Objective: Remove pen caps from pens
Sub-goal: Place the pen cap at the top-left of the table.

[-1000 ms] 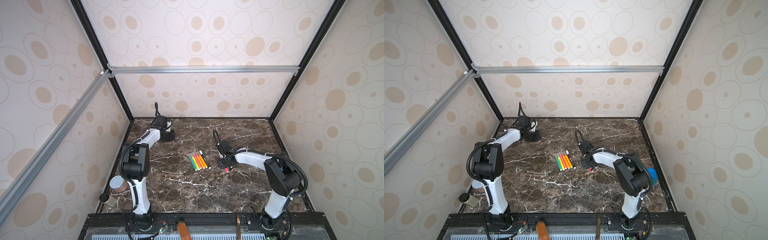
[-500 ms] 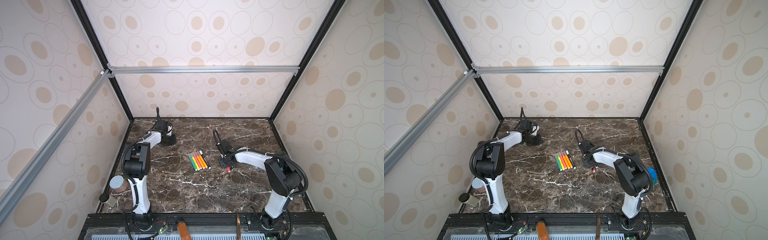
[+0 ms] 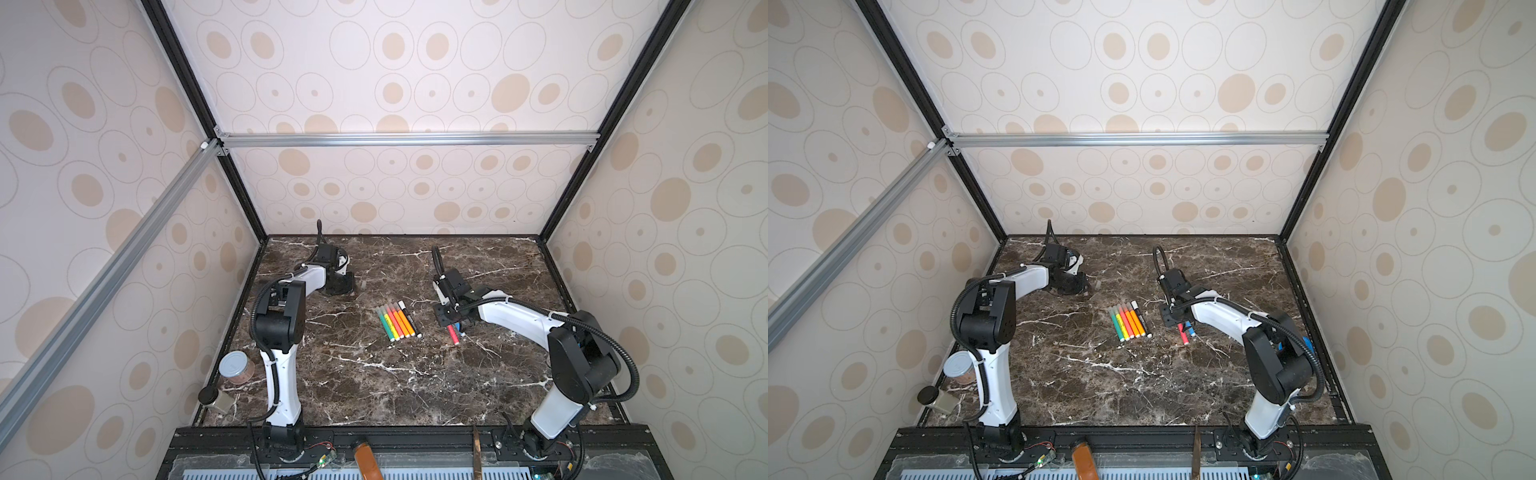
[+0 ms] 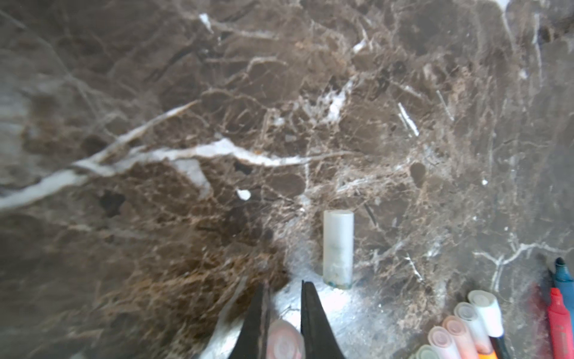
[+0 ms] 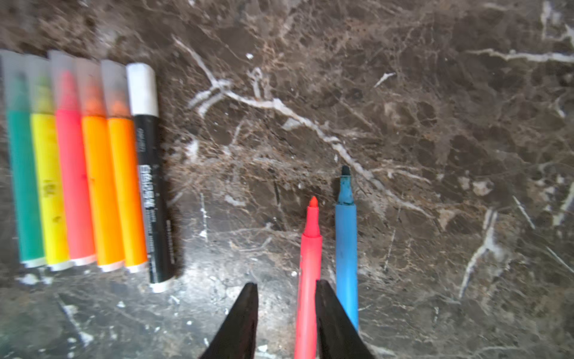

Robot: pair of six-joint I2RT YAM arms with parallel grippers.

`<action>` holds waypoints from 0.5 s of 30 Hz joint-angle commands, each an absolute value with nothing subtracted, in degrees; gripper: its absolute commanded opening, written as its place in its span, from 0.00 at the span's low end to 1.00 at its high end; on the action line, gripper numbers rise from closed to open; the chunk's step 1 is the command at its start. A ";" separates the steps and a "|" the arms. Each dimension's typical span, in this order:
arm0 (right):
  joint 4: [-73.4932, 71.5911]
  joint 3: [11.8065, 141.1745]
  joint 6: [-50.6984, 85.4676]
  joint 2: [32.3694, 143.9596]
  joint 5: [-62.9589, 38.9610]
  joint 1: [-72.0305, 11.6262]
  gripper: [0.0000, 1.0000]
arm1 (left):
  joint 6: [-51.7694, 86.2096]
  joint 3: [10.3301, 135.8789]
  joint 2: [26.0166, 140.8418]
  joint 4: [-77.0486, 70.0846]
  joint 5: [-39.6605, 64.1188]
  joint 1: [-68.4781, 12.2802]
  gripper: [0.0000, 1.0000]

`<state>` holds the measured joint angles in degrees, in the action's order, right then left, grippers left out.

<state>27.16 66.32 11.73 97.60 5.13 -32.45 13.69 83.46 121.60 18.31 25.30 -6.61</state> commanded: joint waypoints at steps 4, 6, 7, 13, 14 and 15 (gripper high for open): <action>26.10 70.60 13.80 100.81 -3.79 -33.41 0.37 | 13.34 85.49 122.92 17.84 25.73 -6.98 0.14; 26.73 72.78 13.72 103.35 -4.04 -34.42 0.37 | 13.51 85.55 122.87 17.71 26.04 -7.03 0.17; 27.16 73.93 13.71 104.55 -4.04 -34.91 0.37 | 13.61 85.47 122.79 17.55 26.40 -7.03 0.18; 27.95 77.49 13.74 109.15 -4.28 -36.12 0.37 | 13.97 84.90 122.11 16.68 28.82 -7.21 0.22; 28.24 77.91 13.71 109.68 -4.23 -36.19 0.37 | 14.04 84.86 122.00 16.49 29.05 -7.22 0.23; 28.37 78.30 13.70 110.30 -4.22 -36.35 0.37 | 14.10 84.90 121.87 16.42 29.15 -7.28 0.23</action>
